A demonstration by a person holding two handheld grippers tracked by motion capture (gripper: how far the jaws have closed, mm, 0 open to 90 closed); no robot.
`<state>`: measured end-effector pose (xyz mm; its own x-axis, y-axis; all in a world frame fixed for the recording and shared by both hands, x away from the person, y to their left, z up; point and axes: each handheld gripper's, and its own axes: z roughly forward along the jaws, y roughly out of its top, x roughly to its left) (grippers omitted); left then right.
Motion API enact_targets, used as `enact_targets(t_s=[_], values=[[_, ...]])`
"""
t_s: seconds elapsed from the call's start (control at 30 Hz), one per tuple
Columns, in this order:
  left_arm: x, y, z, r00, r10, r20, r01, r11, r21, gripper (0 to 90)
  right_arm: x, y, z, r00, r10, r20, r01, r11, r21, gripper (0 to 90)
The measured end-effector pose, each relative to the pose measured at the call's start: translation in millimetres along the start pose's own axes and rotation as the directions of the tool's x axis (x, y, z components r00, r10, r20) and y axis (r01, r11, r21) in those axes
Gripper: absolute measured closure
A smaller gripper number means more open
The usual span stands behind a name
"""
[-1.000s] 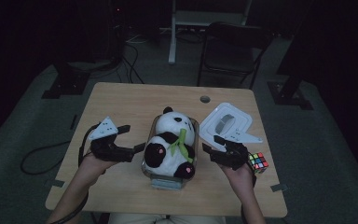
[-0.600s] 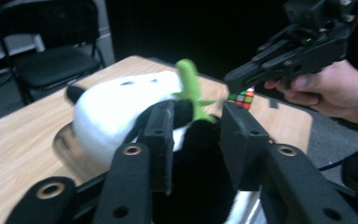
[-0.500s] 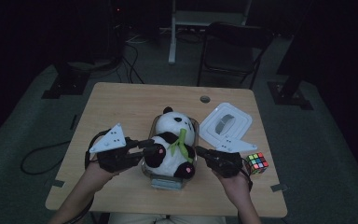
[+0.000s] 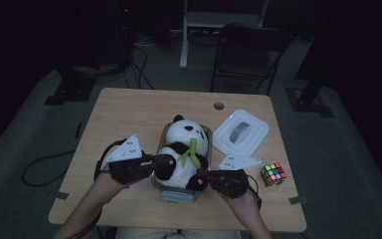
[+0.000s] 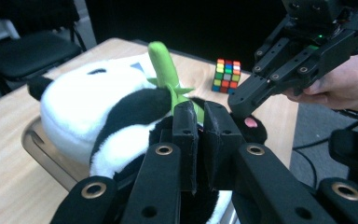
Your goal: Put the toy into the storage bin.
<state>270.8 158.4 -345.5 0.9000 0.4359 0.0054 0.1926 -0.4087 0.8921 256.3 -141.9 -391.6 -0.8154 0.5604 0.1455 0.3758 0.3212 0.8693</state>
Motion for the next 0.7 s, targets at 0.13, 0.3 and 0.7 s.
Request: enact_targets(t_s=[0.13,0.3,0.7], values=[[6.2,-12.0,7.0,0.9996,-0.028,0.010,0.028,0.9986,0.045,84.4,-2.4,-5.1,10.2,0.9998,0.019,-0.011,-0.018,0.999,0.033,90.0],[14.2,-30.5,19.3,0.9984,-0.056,0.004,0.056,0.9912,0.120,84.4,-4.3,-9.7,24.9,0.9995,0.029,-0.010,-0.028,0.996,0.085,90.0],[20.5,-47.9,34.5,0.9961,-0.089,0.001,0.087,0.9811,0.173,82.9,-11.0,-15.1,31.1,0.9976,0.069,0.004,-0.069,0.994,0.090,88.4]])
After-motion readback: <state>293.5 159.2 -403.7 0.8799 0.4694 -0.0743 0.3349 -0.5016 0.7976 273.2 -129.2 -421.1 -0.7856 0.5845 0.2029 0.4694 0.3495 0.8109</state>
